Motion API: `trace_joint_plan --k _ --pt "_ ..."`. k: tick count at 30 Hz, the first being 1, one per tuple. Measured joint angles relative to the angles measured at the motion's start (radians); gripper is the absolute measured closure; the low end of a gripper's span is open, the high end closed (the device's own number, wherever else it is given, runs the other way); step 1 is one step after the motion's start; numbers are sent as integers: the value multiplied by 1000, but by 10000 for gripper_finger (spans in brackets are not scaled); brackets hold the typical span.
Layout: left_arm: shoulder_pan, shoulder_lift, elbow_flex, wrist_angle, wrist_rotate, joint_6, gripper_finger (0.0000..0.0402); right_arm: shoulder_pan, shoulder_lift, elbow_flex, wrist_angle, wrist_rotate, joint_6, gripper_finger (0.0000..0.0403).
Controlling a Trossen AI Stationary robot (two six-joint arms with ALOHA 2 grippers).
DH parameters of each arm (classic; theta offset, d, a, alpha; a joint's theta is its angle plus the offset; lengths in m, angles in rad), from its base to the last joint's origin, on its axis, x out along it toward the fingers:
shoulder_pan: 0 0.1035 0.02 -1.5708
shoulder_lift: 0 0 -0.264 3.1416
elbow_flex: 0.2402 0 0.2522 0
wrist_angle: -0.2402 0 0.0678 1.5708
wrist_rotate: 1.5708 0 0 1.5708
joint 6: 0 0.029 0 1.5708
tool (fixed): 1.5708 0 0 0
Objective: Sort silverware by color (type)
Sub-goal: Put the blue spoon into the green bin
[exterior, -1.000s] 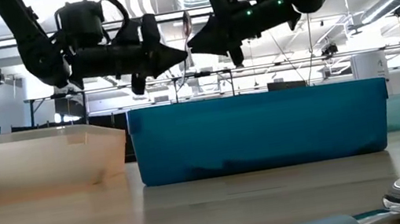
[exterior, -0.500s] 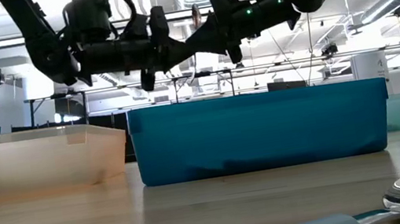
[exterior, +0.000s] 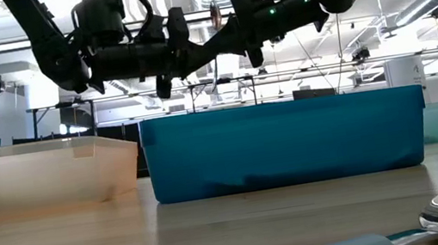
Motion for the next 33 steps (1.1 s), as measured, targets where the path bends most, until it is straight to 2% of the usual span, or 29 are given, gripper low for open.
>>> trace_joint_plan --k 4,10,17,21,27,33 --pt "0 0 11 -13 -3 -5 378 -1 -2 0 2 5 -10 394" --pt "0 -3 20 -79 8 -5 305 -20 -28 0 -47 25 -24 394" --pt "-2 -7 13 -104 25 -5 238 -78 -130 0 -303 182 -74 394" --pt "-2 -8 12 -115 42 -5 231 -109 -199 0 -521 241 -67 394" --pt "-1 -11 12 -126 42 -5 239 -115 -241 0 -850 442 -29 394" --pt "-1 -42 11 -171 42 -5 244 -115 -230 0 -1092 520 47 394"
